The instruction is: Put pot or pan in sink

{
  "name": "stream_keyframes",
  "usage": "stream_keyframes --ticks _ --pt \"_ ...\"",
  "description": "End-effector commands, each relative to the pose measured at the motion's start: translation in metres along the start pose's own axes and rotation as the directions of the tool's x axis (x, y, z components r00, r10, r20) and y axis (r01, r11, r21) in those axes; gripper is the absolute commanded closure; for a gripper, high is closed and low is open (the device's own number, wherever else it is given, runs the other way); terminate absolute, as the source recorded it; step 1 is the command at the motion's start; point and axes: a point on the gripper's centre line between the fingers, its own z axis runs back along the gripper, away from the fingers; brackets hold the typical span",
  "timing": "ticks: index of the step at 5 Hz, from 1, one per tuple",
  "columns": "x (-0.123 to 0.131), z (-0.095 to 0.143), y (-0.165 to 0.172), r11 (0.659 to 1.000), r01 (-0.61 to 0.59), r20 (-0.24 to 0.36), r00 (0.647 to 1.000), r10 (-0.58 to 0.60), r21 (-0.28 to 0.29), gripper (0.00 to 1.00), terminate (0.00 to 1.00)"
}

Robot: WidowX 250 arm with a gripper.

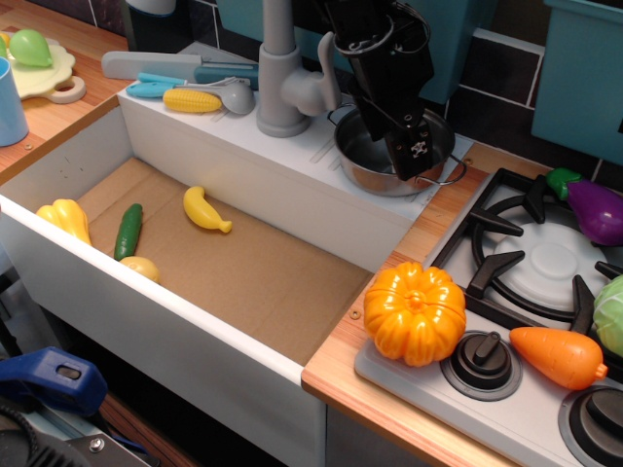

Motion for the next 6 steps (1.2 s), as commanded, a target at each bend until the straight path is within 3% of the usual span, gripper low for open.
stream_keyframes --ticks 1,2,3,4,5,6 --pt "0.002 0.0 0.003 1.0 -0.019 -0.022 1.0 0.019 -0.017 0.0 0.0" --pt "-0.002 -0.006 0.002 0.999 -0.032 -0.055 0.998 0.03 -0.026 0.0 0.0" --pt "-0.006 -0.014 0.006 0.998 -0.044 -0.045 0.998 0.042 -0.05 0.0 0.0" --pt "-0.007 -0.019 0.009 0.987 -0.096 -0.023 0.995 0.094 -0.126 1.0 0.0" --pt "-0.003 -0.011 -0.003 0.977 -0.2 -0.033 0.98 0.198 -0.073 1.0 0.0" --pt "0.001 0.003 -0.024 0.962 -0.268 -0.069 0.96 0.271 0.045 1.0 0.0"
